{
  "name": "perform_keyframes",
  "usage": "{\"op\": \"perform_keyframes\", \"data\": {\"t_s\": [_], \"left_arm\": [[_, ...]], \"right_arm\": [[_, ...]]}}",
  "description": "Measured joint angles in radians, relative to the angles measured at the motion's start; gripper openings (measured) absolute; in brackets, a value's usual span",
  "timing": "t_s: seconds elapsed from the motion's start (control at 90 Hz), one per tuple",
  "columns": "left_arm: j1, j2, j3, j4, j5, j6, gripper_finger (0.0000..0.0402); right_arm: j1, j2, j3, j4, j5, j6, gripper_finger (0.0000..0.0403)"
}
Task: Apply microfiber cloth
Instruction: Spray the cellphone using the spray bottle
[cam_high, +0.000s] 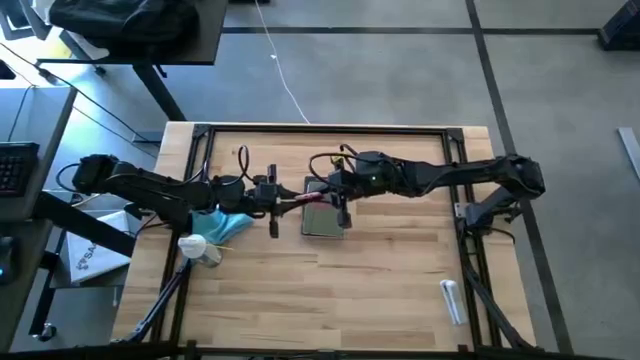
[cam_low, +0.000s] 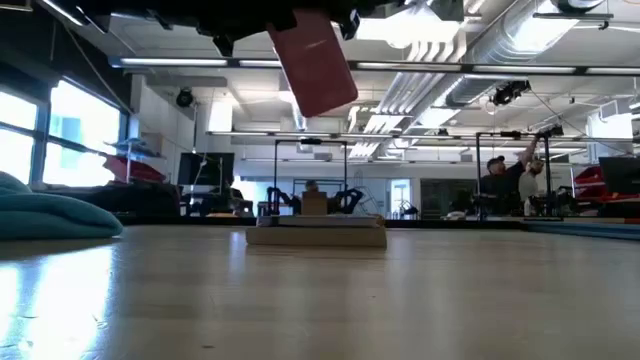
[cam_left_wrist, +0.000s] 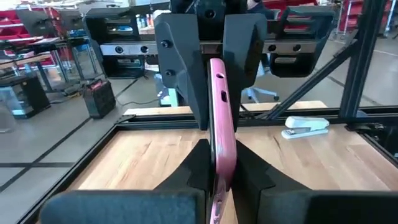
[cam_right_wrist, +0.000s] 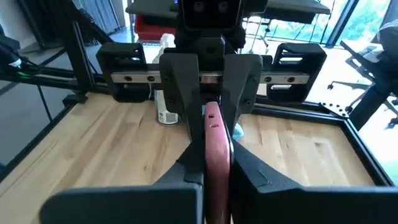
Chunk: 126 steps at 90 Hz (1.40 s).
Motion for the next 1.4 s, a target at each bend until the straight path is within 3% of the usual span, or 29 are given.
{"op": "perform_keyframes", "data": {"t_s": [0.178,0.278,0.489,0.644,0.878,1.089,1.289,1.4], "left_arm": [[-0.002,-0.005,0.001,-0.013,-0.005,0.002,0.0056],[-0.008,-0.034,0.011,-0.099,-0.02,0.031,0.0069],[-0.04,-0.128,0.178,-0.597,-0.214,0.026,0.0079],[-0.076,-0.164,0.319,-0.939,-0.244,-0.029,0.008],[-0.137,-0.177,0.56,-1.28,-0.347,-0.144,0.0081],[-0.158,-0.122,0.796,-1.69,-0.281,-0.319,0.0081],[-0.174,-0.095,0.924,-2.042,-0.107,-0.493,0.0081],[-0.176,-0.106,0.945,-2.071,0.008,-0.624,0.0081]], "right_arm": [[0.004,-0.001,0.0,0.002,0.012,-0.001,0.0003],[0.008,-0.015,-0.002,-0.006,0.026,-0.005,0.0002],[0.036,-0.121,-0.001,-0.062,0.167,-0.083,0.0001],[0.077,-0.2,-0.001,-0.124,0.294,-0.112,0.0001],[0.14,-0.223,-0.001,-0.204,0.391,-0.1,0.0],[0.197,-0.218,-0.001,-0.239,0.442,-0.051,0.0],[0.22,-0.218,-0.001,-0.234,0.495,-0.037,0.0],[0.206,-0.218,-0.001,-0.216,0.497,-0.022,0.0]]}}
